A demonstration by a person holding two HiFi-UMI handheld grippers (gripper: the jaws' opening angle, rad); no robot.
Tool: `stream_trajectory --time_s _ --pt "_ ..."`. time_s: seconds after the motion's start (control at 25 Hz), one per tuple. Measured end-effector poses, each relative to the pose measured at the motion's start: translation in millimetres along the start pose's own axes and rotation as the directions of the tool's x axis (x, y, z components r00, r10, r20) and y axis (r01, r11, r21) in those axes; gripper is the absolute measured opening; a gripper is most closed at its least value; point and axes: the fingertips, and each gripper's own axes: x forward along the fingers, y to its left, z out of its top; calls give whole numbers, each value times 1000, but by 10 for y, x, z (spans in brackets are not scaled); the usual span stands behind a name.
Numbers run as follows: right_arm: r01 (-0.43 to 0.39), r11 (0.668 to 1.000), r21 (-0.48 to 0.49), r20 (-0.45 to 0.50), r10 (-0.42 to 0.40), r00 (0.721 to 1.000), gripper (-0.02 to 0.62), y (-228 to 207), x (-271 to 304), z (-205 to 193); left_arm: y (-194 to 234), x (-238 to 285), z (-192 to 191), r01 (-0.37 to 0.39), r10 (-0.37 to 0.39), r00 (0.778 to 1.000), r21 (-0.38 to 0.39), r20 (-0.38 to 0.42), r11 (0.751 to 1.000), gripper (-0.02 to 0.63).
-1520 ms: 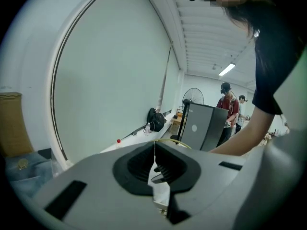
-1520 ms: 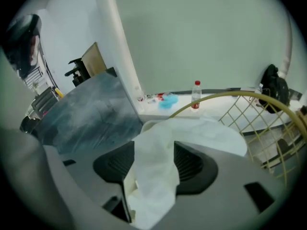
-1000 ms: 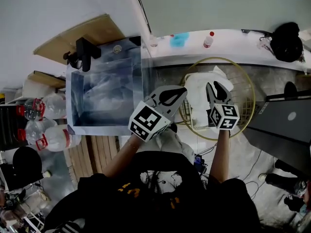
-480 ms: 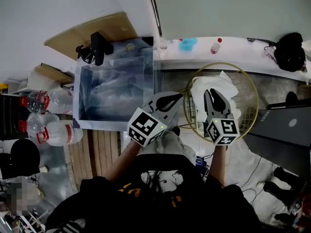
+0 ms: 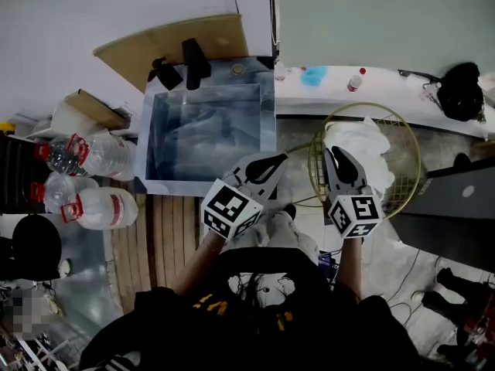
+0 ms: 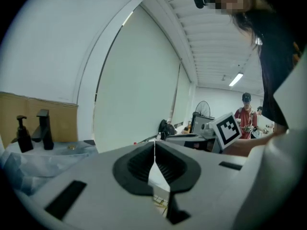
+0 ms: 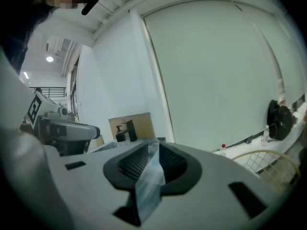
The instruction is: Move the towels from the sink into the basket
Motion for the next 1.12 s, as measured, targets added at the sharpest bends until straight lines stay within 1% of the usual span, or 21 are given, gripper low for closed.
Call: stream_trajectory --time_s 0.12,0.32,0.48,0.6,0.8,1.12 --pt "-12 1000 -18 9 12 1000 72 424 -73 32 18 -354 -18 2 -2 1000 1 31 1000 8" --pt "-25 1000 -19 43 26 999 72 1120 -214 22 59 -925 -102 3 -3 998 4 58 1000 8" --pt "-37 999 -36 57 39 998 66 1558 -319 -22 43 -1327 -138 -3 1 997 16 83 1000 8" --pt "-55 997 -55 57 58 997 49 1848 -382 -60 15 -1594 -152 -5 3 994 17 108 1000 8" --pt "-72 994 -86 60 77 995 34 2181 -524 -103 -59 -1885 -199 -6 3 991 18 134 1000 8" --pt "-87 984 -153 32 93 995 12 2446 -690 -162 -152 -2095 -289 4 -4 989 -1 147 1000 8"
